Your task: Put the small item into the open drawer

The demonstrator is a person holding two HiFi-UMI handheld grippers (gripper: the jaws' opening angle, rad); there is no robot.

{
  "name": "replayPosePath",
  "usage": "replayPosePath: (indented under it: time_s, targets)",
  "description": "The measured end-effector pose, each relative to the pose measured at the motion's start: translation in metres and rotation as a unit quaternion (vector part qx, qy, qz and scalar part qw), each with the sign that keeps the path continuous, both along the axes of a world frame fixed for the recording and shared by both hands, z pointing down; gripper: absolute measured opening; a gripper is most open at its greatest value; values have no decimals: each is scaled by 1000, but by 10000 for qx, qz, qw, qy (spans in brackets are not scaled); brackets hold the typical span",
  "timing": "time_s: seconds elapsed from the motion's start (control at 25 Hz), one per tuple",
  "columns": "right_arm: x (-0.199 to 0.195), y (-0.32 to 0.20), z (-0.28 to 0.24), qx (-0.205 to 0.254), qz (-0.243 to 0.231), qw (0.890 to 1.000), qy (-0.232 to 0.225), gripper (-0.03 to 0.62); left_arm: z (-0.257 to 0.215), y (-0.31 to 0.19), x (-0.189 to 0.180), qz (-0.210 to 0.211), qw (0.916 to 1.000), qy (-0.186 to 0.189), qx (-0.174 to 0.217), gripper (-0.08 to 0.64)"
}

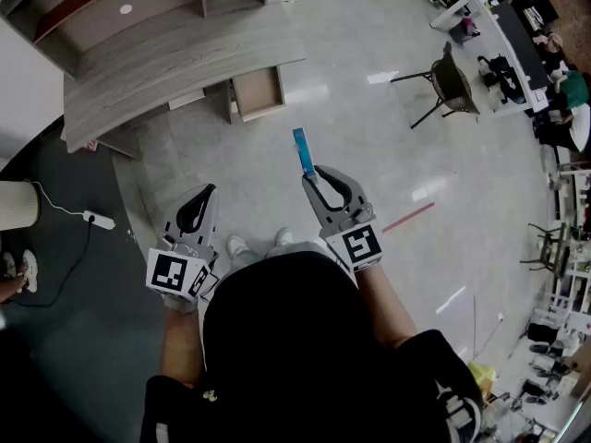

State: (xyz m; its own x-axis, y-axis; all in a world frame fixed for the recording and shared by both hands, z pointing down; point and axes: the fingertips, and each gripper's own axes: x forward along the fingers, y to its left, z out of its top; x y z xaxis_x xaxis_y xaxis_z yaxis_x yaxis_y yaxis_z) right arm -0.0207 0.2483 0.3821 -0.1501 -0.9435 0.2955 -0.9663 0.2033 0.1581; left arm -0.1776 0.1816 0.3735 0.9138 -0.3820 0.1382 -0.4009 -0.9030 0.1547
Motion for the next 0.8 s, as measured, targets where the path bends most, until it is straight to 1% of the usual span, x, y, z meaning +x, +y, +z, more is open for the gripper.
replayPosePath:
  time_s: [0.16, 0.36, 0.64, 0.8]
  targets:
    - [22, 14, -7, 118, 90, 9999, -69, 101, -8, 15, 21, 22, 10000, -36, 77, 5]
    - [43, 32, -6, 164, 128, 9997, -102, 101, -5, 28, 40, 2, 10000, -31, 8, 5]
    - [76, 55, -8, 311, 204, 9991, -191, 101, -3, 47, 75, 79, 9998, -162, 38, 5]
    - [99, 72, -6, 392, 235, 9985, -309, 101, -2, 61, 103, 111, 9999, -80, -59, 5]
